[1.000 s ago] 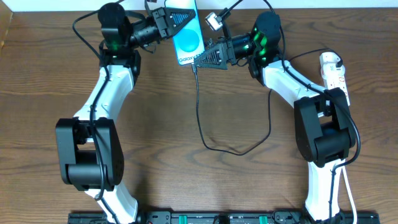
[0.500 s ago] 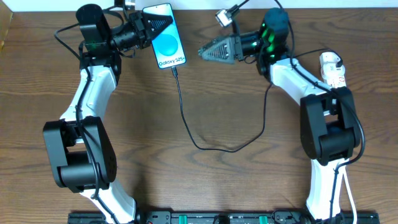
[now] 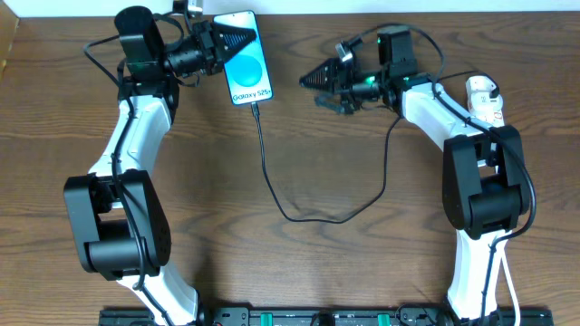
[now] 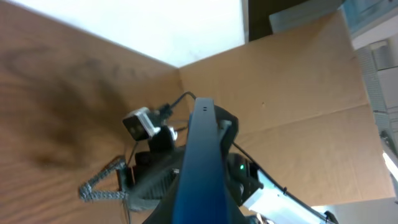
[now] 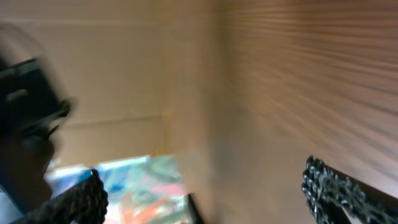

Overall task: Plug charger to phone and switch on socket
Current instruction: 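Open the right gripper and retract the right arm to the upper right, then lower the phone with the left gripper onto the table center and release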

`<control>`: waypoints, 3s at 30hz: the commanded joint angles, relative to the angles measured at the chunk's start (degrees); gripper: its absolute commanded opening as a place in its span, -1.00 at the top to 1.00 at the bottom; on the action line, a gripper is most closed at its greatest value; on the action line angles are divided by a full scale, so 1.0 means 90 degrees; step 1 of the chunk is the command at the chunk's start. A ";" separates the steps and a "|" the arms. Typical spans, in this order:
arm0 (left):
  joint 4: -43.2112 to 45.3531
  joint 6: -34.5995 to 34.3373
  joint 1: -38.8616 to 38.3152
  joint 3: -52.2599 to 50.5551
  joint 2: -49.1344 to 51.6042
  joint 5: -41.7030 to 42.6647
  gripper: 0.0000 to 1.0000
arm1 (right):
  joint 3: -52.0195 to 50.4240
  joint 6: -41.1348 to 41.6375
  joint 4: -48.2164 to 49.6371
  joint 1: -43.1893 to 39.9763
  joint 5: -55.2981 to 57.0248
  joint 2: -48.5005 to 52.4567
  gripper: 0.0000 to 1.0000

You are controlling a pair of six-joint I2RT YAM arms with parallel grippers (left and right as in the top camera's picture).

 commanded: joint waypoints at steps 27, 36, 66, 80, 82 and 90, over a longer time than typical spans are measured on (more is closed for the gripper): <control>-0.5333 0.3682 -0.2492 0.0051 0.0238 -0.4051 0.85 | 0.0032 -0.0867 -0.2584 0.0012 0.7791 -0.2220 -0.98; -0.4376 0.2922 -0.3138 0.0051 0.0928 -0.4231 0.85 | 0.0032 -0.0867 -0.2635 0.0012 0.7788 -0.2220 -0.99; -0.3779 0.1938 -0.3211 0.0051 0.1860 -0.4758 0.85 | 0.0032 -0.0867 -0.2737 0.0012 0.7786 -0.2220 -0.99; -0.3835 0.1974 -0.3208 0.0051 0.1860 -0.4928 -0.36 | 0.0032 -0.0869 -0.2744 0.0012 0.7786 -0.2220 -0.98; -0.3908 0.1987 -0.3208 0.0051 0.1860 -0.5102 -0.57 | 0.0032 -0.0869 -0.2747 0.0012 0.7786 -0.2220 -0.99; -0.4682 0.1987 -0.3128 0.0051 0.1860 -0.6428 -0.72 | 0.0032 -0.0869 -0.2788 0.0012 0.7788 -0.2220 -0.98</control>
